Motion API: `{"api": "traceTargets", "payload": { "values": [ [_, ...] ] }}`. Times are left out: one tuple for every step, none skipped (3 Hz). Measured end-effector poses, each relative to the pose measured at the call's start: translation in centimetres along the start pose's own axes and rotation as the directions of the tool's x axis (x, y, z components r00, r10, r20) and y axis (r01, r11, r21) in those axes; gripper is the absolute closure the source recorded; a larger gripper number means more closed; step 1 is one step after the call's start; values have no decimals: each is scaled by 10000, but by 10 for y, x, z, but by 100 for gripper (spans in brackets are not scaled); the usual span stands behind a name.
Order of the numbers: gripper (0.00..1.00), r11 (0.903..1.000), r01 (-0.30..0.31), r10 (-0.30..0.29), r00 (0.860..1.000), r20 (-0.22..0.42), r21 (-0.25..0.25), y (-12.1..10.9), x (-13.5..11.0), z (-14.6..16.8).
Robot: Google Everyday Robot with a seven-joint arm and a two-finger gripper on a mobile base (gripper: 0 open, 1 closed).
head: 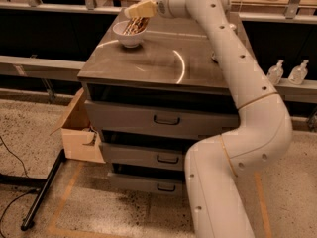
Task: Place orange can into white bowl
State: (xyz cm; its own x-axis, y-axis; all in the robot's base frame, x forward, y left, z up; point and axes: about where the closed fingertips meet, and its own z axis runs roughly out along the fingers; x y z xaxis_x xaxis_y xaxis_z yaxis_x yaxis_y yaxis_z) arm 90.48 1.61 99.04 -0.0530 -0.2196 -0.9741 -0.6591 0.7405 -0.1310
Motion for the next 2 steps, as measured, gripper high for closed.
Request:
{"api": "traceTargets", "payload": {
  "values": [
    [0,9968,378,-368,9992,-153,711,-20,-21,-55],
    [0,9796,863,-784,9957,-503,1815,-44,-34,-111]
  ]
}}
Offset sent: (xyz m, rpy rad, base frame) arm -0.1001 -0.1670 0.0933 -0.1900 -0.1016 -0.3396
